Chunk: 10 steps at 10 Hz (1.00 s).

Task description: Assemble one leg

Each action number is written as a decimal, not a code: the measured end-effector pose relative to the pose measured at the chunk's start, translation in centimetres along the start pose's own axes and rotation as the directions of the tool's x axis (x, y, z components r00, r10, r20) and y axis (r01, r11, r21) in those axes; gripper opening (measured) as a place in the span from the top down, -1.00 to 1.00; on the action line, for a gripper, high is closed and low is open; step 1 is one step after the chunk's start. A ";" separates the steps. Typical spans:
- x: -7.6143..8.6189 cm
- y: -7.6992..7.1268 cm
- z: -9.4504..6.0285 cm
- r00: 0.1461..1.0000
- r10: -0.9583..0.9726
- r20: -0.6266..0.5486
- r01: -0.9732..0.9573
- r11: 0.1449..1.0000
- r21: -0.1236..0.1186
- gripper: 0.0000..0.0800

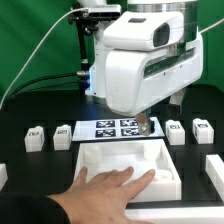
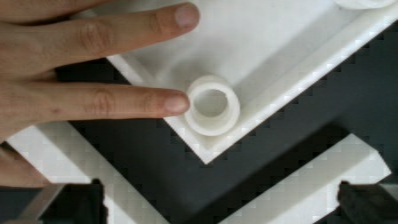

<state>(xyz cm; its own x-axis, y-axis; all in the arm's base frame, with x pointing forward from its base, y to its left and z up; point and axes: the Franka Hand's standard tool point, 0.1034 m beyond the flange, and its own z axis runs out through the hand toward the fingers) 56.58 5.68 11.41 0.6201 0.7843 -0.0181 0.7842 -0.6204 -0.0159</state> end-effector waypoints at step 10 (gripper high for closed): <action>-5.8 -4.7 2.5 0.937 -0.348 -0.012 0.348 0.937 -0.027 -0.62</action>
Offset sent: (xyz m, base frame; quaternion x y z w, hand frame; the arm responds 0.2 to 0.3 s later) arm 0.0000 0.0000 0.0000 0.0000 0.0000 0.0000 1.0000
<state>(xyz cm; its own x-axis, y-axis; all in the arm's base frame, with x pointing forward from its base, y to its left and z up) 49.23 4.08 9.14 0.3088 0.9511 0.0007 0.9511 -0.3088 0.0054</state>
